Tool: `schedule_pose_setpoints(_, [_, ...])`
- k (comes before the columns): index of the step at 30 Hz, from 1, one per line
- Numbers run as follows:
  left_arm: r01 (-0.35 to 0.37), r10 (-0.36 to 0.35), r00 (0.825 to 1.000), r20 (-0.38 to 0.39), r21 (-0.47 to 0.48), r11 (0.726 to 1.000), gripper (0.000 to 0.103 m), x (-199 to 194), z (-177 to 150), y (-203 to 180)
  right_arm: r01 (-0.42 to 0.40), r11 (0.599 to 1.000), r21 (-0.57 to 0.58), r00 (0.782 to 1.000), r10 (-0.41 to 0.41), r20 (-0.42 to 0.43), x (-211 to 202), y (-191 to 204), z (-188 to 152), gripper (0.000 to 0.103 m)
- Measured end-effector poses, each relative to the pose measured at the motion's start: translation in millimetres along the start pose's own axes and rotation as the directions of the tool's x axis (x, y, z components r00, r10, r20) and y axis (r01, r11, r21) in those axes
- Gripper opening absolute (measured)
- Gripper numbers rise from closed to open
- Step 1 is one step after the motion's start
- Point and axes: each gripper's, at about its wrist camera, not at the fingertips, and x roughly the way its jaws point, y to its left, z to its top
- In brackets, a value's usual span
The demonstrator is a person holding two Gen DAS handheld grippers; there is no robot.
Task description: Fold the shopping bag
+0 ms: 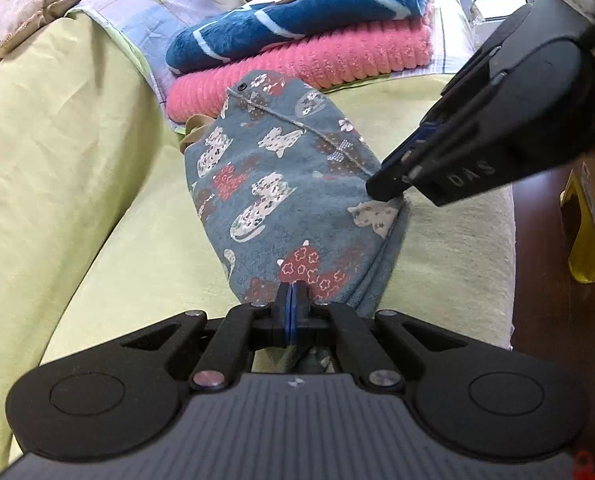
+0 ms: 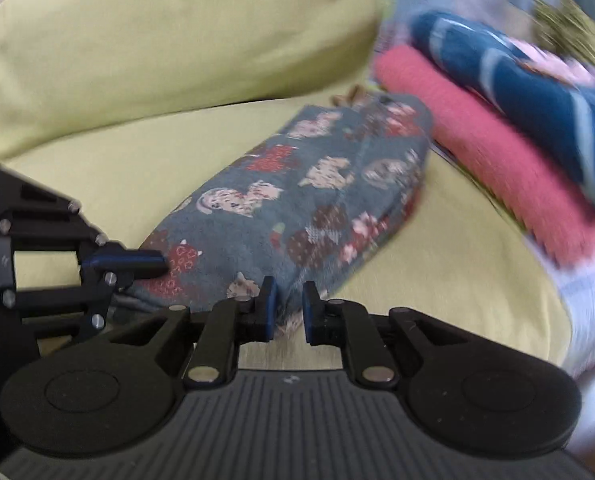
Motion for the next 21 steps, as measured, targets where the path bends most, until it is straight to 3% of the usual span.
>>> schedule_pose_setpoints(3, [-0.012,0.01,1.0,-0.024,-0.046,0.999,0.0,-6,-2,4,0.027,0.999,-0.045,1.0,-0.027,-0.013,3,8,5,0.014])
schedule_pose_setpoints(7, [0.003,-0.016,0.998,-0.061,-0.205,0.979,0.0,-27,-4,19,0.031,0.998,-0.046,1.0,-0.031,-0.002,2,4,2,0.017])
schedule_pose_setpoints(10, [0.041,-0.076,0.994,-0.078,-0.373,0.927,0.004,-48,-6,39,0.031,0.995,0.092,0.999,-0.029,-0.027,1,-7,11,0.029])
schedule_pose_setpoints(13, [0.055,-0.121,0.988,-0.099,-0.505,0.861,0.01,-69,-8,54,-0.001,0.968,0.25,1.0,0.005,-0.016,-17,-20,18,0.029])
schedule_pose_setpoints(15, [0.023,-0.109,0.985,-0.132,-0.53,0.848,0.014,-80,-9,55,-0.011,0.956,0.294,1.0,0.008,0.011,-34,-20,19,0.033])
schedule_pose_setpoints(16, [0.008,-0.101,0.984,-0.145,-0.537,0.843,0.019,-85,-10,55,-0.012,0.952,0.307,1.0,0.006,0.018,-43,-19,18,0.041])
schedule_pose_setpoints(17, [-0.007,-0.096,0.983,-0.159,-0.545,0.839,0.031,-89,-10,53,-0.007,0.949,0.316,1.0,0.0,0.021,-52,-18,15,0.049])
schedule_pose_setpoints(18, [-0.018,-0.092,0.981,-0.17,-0.554,0.832,0.038,-94,-11,52,-0.001,0.946,0.324,1.0,-0.007,0.022,-61,-15,11,0.05])
schedule_pose_setpoints(21, [-0.018,-0.104,0.979,-0.175,-0.582,0.813,0.038,-105,-16,46,-0.003,0.938,0.346,1.0,0.004,-0.003,-81,-9,-8,0.051])
